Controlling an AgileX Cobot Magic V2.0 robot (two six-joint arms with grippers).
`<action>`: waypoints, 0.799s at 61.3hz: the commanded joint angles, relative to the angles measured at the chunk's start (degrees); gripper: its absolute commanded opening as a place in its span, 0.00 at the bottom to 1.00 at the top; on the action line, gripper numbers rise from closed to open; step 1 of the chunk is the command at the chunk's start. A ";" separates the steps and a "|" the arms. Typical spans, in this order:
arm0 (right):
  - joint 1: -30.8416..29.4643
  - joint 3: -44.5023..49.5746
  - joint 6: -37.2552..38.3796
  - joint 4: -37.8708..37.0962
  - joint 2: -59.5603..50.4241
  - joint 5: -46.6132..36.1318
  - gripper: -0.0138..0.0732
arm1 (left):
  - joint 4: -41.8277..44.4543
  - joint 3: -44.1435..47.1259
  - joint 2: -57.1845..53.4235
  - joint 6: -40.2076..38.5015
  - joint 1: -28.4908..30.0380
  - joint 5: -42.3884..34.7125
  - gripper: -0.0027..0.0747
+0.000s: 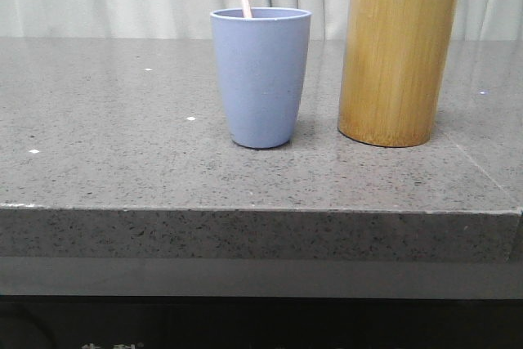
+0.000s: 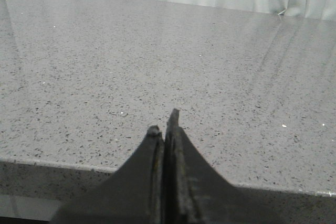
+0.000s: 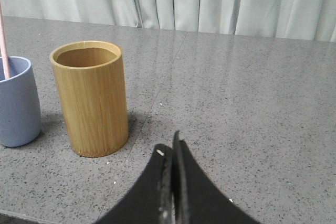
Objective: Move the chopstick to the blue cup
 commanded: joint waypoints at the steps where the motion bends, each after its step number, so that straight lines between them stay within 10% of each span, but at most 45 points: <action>1: -0.29 -0.88 -0.27 -0.92 0.57 -5.57 0.06 | -0.43 0.45 -1.35 -0.39 -0.02 -5.12 0.01; 29: -4.69 22.10 -0.27 0.76 -9.29 -21.63 0.06 | -0.43 0.45 -1.35 -0.39 -0.02 -5.12 0.01; 49: -4.74 22.36 -0.27 1.88 -9.15 -19.56 0.06 | -0.43 0.45 -1.35 -0.39 -0.02 -5.12 0.01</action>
